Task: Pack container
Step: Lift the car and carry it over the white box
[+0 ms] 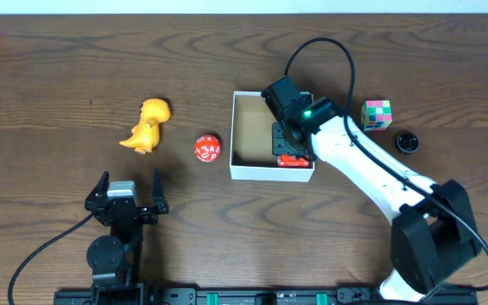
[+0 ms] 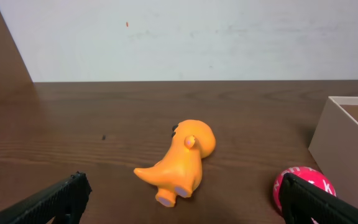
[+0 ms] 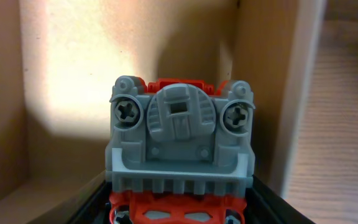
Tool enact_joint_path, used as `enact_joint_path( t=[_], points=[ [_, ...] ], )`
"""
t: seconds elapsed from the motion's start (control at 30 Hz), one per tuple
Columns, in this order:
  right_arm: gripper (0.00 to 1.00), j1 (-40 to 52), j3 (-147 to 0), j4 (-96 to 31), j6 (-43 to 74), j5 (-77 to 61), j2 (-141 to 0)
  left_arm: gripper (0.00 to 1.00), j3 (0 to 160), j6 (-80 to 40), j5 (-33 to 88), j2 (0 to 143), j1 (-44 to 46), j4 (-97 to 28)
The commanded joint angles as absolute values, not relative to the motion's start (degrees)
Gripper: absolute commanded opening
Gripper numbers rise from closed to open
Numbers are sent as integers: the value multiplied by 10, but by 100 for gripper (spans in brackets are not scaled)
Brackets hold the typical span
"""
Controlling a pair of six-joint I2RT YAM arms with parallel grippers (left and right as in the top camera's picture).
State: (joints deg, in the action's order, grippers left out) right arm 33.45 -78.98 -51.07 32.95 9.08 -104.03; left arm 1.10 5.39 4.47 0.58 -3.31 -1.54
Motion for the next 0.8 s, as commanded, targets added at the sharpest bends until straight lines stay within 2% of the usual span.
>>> enact_joint_path(
  t=[0.0,0.77],
  points=[
    [27,335,-801,-502,321,105,-1046,98,2,54,51,2,-32,-36],
    [27,332,-801,-513,321,103,-1046,98,2,54,51,3,-32,-36]
  ],
)
